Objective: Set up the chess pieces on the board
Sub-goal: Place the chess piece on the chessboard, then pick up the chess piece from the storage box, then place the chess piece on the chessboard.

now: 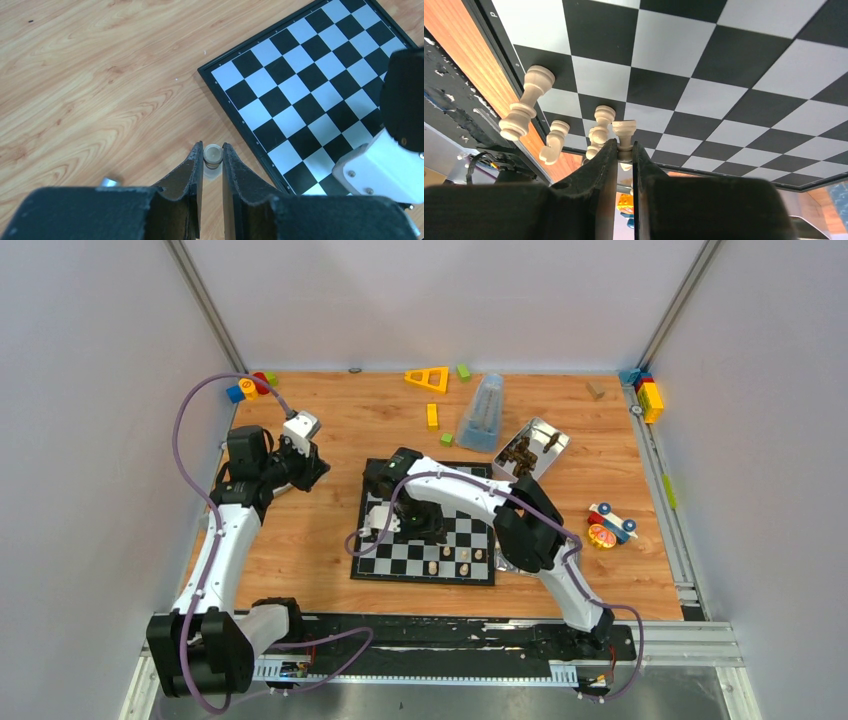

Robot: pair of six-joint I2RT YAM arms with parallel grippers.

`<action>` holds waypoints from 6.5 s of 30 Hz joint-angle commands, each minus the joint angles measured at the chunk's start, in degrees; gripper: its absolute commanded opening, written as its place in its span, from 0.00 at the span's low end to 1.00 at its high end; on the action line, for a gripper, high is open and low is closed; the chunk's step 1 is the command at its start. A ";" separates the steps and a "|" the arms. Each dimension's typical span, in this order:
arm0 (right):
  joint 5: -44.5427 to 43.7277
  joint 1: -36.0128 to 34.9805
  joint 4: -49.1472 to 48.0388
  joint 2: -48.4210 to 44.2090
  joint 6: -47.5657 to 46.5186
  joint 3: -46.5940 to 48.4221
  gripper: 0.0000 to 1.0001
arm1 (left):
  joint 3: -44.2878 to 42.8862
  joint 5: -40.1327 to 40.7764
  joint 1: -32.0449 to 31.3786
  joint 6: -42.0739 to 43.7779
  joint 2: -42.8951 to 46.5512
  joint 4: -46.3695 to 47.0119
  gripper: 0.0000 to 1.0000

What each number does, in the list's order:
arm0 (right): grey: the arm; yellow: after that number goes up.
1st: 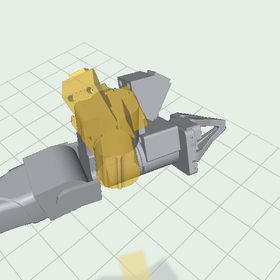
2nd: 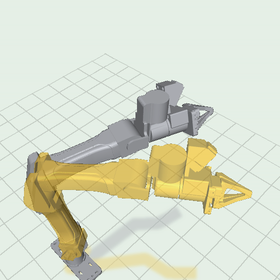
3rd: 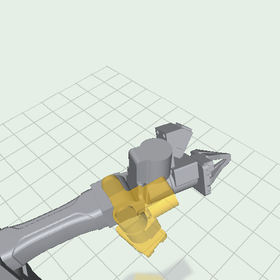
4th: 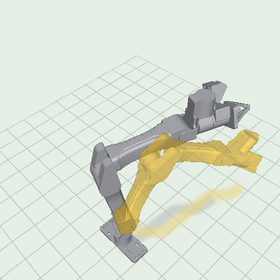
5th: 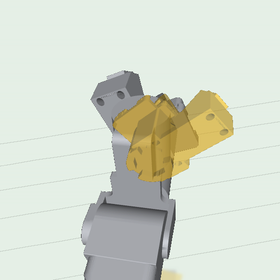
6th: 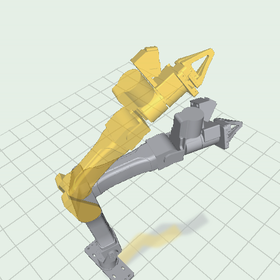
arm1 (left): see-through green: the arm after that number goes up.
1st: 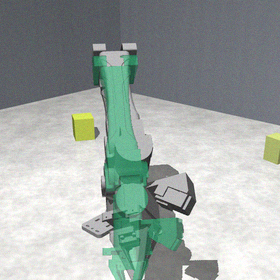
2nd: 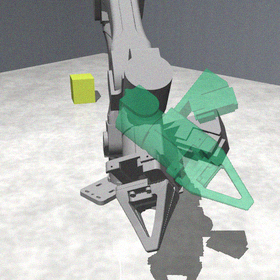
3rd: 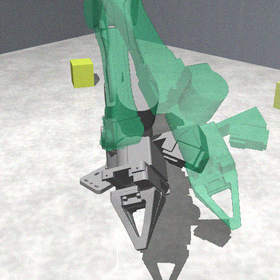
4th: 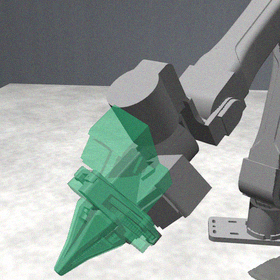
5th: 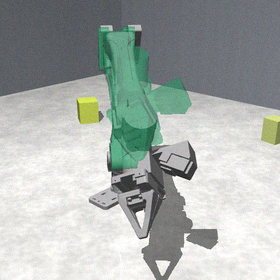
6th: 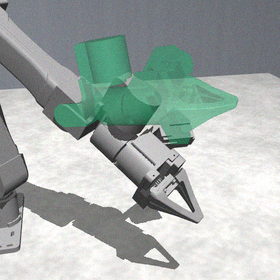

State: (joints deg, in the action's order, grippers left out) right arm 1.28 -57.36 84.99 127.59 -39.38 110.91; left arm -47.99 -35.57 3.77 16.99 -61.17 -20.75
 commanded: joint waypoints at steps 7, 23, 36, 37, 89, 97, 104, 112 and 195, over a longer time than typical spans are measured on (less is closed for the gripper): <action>-5.60 -4.06 2.50 3.28 -0.70 4.64 0.06 | 0.15 -0.73 0.53 -0.69 1.59 2.03 0.00; -6.36 -6.65 2.99 4.75 -0.53 5.15 0.14 | 0.60 -1.15 0.55 -0.25 1.42 2.41 0.00; -6.43 -7.68 2.45 5.21 0.17 4.33 0.21 | 1.05 -1.26 0.54 0.05 1.41 2.65 0.00; -6.55 -7.70 2.39 5.28 0.25 4.31 0.21 | 1.05 -1.26 0.54 0.06 1.42 2.65 0.00; 29.56 21.37 -36.06 -27.48 21.30 -6.48 0.40 | -0.47 -21.99 0.11 -47.13 -8.20 47.18 0.00; 53.47 29.67 -63.69 -33.27 41.75 -24.98 0.36 | 3.12 -18.01 -7.41 -68.91 -13.15 70.22 0.00; 63.22 30.57 -81.00 -32.13 56.47 -29.44 0.46 | 5.27 -15.22 -14.18 -78.15 -18.62 85.74 0.00; 68.29 30.70 -88.94 -29.35 62.41 -28.89 0.49 | 5.89 -14.52 -16.10 -81.73 -21.78 93.57 0.00; -6.78 -5.95 3.07 2.44 -1.21 10.32 0.02 | -5.94 -3.41 10.37 -6.94 3.63 -3.61 0.00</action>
State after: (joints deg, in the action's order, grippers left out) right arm 2.15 -61.25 83.68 128.20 -36.67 117.47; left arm -51.18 -37.89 11.94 10.35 -57.45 -22.74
